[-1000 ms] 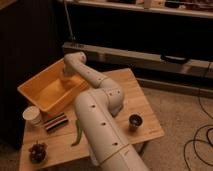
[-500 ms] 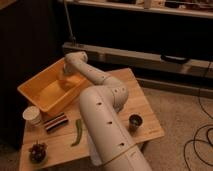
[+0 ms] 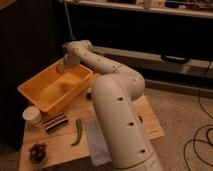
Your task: Place apple in paper cup
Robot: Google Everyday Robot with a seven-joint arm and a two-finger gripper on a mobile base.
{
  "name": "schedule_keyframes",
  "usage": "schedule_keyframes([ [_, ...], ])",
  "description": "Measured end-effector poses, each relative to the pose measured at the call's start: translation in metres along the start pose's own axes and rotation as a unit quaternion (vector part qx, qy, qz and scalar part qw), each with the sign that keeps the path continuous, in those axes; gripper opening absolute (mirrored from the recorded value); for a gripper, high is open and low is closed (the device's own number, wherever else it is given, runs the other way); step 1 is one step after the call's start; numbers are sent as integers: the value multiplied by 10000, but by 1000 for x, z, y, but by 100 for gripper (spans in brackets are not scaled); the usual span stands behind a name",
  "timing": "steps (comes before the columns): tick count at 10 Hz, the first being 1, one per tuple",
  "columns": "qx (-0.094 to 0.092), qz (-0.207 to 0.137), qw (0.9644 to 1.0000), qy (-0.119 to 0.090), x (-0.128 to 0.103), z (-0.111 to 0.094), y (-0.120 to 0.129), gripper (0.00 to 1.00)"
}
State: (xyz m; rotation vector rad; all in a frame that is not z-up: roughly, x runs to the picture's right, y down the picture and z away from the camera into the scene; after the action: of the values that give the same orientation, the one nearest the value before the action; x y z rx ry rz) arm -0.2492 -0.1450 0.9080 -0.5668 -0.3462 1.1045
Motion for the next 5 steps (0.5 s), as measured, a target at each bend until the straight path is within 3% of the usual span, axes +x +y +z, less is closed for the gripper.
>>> schedule_keyframes([
  [2, -336, -142, 9993, 56, 7, -39, 17, 0],
  [5, -929, -449, 9944, 248, 26, -66, 71, 0],
])
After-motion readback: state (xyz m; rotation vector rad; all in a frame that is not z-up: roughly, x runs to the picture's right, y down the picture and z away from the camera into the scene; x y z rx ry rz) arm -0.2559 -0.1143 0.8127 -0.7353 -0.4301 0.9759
